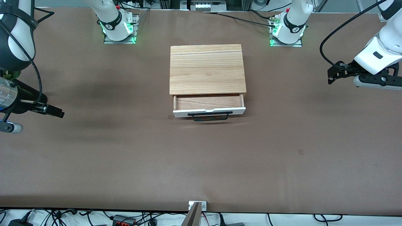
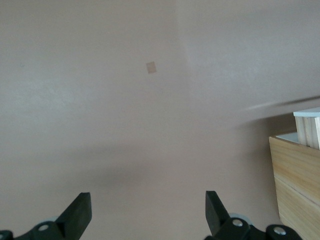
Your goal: Pull top drawer with both arms simultaneously
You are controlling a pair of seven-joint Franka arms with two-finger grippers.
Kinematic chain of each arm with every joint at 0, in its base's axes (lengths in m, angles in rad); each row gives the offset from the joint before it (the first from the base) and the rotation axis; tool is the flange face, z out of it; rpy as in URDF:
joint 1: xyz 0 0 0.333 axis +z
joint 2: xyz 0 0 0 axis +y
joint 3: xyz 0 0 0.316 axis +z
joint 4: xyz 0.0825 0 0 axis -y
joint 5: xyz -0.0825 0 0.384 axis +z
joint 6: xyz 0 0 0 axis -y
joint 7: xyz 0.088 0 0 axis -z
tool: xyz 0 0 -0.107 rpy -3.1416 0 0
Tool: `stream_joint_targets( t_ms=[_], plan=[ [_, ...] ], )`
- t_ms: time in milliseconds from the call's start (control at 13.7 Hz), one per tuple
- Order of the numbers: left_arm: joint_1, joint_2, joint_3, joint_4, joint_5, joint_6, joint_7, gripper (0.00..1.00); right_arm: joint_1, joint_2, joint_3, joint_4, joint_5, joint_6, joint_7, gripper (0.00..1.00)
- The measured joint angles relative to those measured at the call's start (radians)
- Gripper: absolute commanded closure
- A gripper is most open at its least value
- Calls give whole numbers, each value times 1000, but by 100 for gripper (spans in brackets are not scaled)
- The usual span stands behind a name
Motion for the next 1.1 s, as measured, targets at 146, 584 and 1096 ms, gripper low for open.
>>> stream_joint_targets(
  t_ms=[146, 584, 1096],
  plan=[
    [-4, 0, 0, 5, 0, -9, 0, 0, -106, -30, 114, -37, -9, 0, -1, 0],
    [-15, 0, -1, 7, -1, -11, 0, 0, -272, -154, 306, -124, -18, -121, -28, 0],
    [-16, 7, 0, 10, -14, -9, 3, 0, -257, -204, 307, -132, -116, -39, -30, 0]
  ],
)
